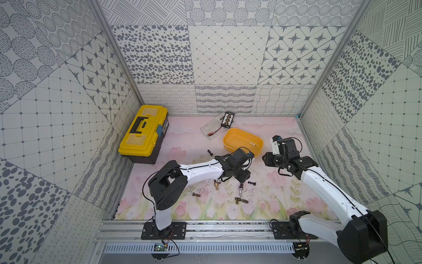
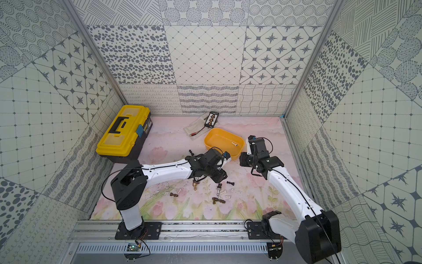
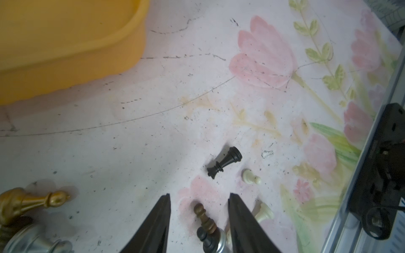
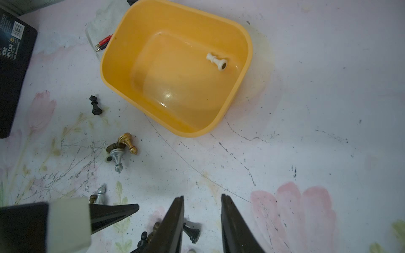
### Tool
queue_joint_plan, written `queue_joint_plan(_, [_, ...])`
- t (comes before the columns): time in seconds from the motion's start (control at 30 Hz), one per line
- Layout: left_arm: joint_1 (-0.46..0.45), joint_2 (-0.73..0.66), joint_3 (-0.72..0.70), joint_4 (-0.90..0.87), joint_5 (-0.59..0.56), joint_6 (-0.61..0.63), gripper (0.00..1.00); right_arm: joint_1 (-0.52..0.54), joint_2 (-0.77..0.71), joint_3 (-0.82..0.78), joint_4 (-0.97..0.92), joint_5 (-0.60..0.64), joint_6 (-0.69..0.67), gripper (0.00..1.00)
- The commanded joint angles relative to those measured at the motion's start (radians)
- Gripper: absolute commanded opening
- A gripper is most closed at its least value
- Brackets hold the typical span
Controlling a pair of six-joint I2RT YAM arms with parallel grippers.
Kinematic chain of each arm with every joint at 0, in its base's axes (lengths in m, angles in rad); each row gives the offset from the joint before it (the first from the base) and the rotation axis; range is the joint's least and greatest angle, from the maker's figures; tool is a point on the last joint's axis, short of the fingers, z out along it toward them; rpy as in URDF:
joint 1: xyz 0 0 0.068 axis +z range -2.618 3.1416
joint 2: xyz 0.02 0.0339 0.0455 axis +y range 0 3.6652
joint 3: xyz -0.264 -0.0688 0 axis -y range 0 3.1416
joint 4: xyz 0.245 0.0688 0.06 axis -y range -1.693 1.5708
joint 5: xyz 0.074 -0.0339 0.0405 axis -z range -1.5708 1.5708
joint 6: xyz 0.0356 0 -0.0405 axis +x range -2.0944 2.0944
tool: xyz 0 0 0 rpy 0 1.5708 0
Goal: Put the chess pieces into the storage box
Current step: Place the chess piece in the storage box, then pick up the chess piece at the center of the board.
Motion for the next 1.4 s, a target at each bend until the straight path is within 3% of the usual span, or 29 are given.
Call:
queue_joint_plan(0.0, [-0.036,0.057,0.063,-0.094,0.067,0.246,0.49,-0.009,-0.111,-0.037,0.076,0.024,0.031,0.35])
queue_joint_plan(0.13, [-0.048,0.068,0.041,-0.048,0.100,0.400,0.48,-0.010,-0.196,-0.057,0.098,0.053,0.028,0.35])
queue_joint_plan(0.3, [-0.048,0.102,0.051,-0.041,0.180,0.492,0.43,-0.013,-0.239,-0.062,0.090,0.091,0.015,0.35])
queue_joint_plan(0.77, [-0.050,0.192,0.120,-0.076,0.180,0.513,0.37,-0.016,-0.240,-0.061,0.076,0.050,0.056,0.35])
queue_joint_plan(1.07, [-0.071,0.172,0.115,-0.085,0.309,0.519,0.38,-0.016,-0.228,-0.085,0.090,0.034,0.076,0.35])
queue_joint_plan(1.23, [-0.113,0.221,0.140,-0.079,0.263,0.520,0.36,-0.016,-0.232,-0.094,0.090,0.039,0.078,0.35])
queue_joint_plan(1.37, [-0.126,0.258,0.175,-0.086,0.195,0.512,0.27,-0.016,-0.238,-0.098,0.087,0.039,0.079,0.35])
